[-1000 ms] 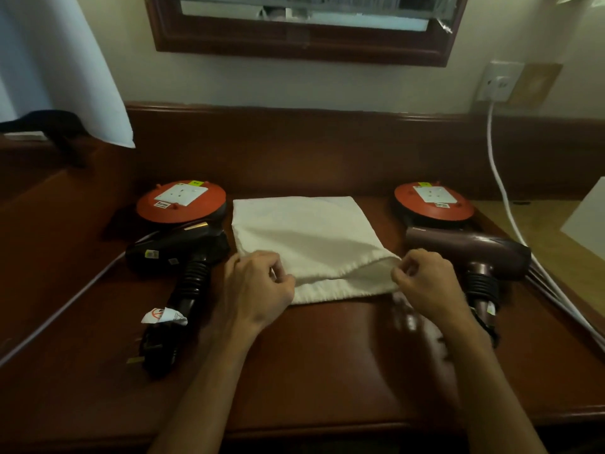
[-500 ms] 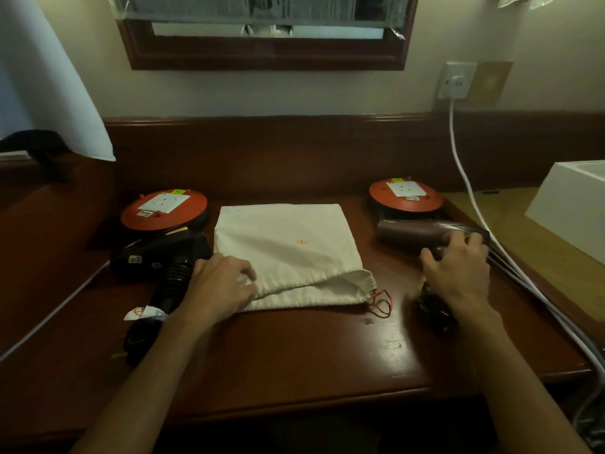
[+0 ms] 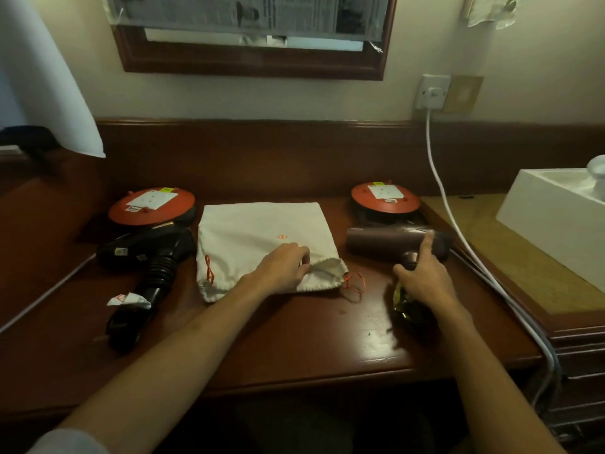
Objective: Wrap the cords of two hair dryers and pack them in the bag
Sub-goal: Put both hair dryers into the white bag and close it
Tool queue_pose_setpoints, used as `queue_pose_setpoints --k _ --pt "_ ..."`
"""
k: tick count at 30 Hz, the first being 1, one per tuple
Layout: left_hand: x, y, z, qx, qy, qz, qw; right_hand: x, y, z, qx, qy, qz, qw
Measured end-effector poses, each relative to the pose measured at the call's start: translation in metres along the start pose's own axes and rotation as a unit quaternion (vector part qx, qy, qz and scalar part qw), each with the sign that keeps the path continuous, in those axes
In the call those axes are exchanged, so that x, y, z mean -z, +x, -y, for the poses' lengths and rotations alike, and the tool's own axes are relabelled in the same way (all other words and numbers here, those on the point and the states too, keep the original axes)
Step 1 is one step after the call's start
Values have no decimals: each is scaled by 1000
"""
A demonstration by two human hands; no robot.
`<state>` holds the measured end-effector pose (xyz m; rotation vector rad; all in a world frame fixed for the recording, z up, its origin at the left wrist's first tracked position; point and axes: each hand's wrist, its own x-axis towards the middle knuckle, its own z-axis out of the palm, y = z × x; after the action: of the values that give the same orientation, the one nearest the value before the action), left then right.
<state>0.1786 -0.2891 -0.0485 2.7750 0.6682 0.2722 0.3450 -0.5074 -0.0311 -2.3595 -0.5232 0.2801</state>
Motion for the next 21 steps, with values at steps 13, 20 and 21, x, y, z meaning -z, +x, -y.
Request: queue_pose_setpoints --k 13,20,21 --pt "64 29 -4 -20 -119 31 992 17 -80 -21 232 134 81 960" --pt "92 25 -22 -65 -88 18 994 -22 -93 24 315 69 115 940" --pt "93 21 -23 -72 -88 4 994 -26 -90 29 317 69 111 939"
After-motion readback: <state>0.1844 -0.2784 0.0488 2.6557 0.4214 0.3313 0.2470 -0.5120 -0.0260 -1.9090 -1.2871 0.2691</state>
